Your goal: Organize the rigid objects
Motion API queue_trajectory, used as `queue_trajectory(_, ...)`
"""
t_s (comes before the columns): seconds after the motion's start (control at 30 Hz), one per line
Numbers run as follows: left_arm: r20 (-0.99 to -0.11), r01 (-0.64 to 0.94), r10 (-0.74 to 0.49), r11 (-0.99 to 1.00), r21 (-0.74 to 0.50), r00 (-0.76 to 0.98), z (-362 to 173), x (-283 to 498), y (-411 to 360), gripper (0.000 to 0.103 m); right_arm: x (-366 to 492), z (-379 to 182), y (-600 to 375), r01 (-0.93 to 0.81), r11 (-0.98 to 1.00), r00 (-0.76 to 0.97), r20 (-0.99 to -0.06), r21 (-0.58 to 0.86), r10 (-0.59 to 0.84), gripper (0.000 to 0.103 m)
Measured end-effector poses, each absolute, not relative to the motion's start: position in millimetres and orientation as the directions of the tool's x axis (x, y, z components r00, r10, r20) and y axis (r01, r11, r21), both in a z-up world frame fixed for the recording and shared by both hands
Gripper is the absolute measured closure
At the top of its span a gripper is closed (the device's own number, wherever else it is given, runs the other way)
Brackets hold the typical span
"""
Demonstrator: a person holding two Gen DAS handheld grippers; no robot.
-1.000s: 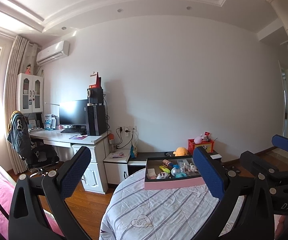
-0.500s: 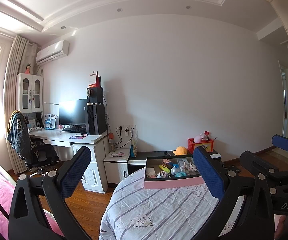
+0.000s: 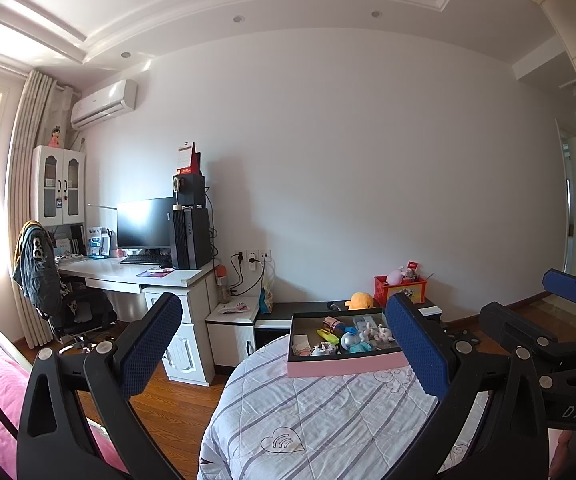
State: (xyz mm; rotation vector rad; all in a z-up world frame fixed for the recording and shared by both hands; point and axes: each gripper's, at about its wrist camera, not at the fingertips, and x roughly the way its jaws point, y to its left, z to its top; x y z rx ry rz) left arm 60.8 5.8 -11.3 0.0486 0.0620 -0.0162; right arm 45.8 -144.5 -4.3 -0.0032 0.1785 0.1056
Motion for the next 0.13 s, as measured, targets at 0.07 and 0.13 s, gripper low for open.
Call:
queue_trajectory(0.07,-0.063,0.018,-0.016,0.999,0.046,0.998,-10.4,60.4,6.2,0.0,46.0,-4.0,-144.7,-0.106,0.994,0.979,-0.177,0.007,0.105,0.0)
queue_trajectory(0.13,-0.064,0.024,-0.021,0.999,0.047,0.998,-13.6,62.4,5.6,0.0,46.0,-3.8,-144.5,-0.105,0.994,0.979,-0.177,0.006,0.104,0.0)
